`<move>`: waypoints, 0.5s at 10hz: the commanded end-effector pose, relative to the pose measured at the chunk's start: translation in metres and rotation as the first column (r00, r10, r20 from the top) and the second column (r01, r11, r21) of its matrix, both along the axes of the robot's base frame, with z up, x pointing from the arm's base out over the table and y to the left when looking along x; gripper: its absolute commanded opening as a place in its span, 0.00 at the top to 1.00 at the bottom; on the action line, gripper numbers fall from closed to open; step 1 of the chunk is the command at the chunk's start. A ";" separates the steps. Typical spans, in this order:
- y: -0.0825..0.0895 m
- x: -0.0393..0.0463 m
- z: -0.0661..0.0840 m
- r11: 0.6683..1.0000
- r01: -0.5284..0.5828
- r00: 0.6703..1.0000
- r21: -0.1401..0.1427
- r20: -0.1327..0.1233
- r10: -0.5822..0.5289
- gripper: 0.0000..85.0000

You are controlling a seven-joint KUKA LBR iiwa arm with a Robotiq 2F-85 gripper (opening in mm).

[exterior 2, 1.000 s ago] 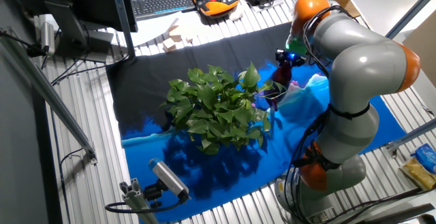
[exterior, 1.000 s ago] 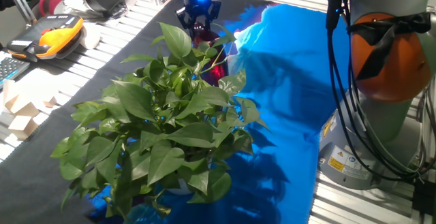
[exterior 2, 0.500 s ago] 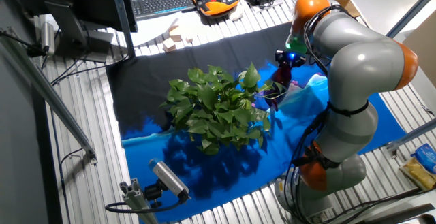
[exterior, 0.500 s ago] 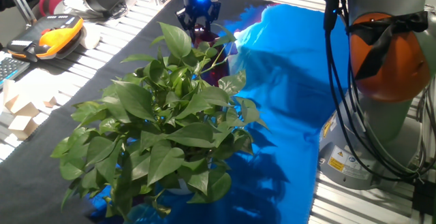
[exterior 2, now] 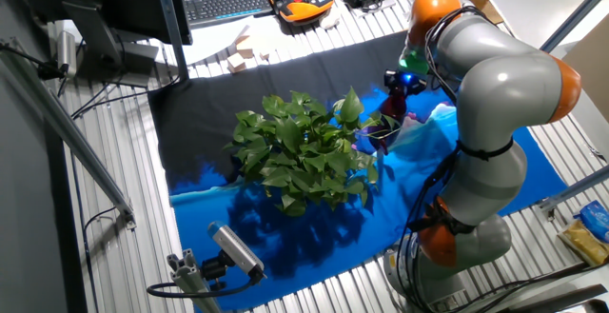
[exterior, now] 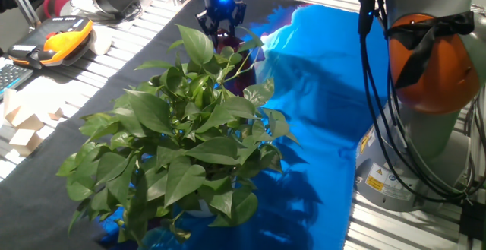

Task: Water the plant

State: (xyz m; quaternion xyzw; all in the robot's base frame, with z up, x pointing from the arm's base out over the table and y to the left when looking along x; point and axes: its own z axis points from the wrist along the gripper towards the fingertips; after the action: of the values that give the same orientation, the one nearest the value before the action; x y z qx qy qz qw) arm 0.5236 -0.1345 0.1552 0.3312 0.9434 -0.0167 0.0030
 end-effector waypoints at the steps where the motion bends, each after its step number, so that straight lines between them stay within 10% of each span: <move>1: 0.000 0.0000 0.000 1.000 0.003 1.000 0.002 -0.002 -0.003 0.80; 2: 0.001 0.0001 -0.001 1.000 0.007 1.000 -0.006 0.000 -0.007 0.60; 4: 0.001 0.0002 -0.001 1.000 0.026 1.000 0.001 -0.004 -0.026 0.60; 5: 0.001 0.0005 0.000 1.000 0.030 1.000 0.003 -0.004 -0.030 0.40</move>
State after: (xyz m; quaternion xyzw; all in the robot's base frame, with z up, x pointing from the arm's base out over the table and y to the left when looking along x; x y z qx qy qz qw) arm 0.5241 -0.1340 0.1552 0.3453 0.9384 -0.0159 0.0005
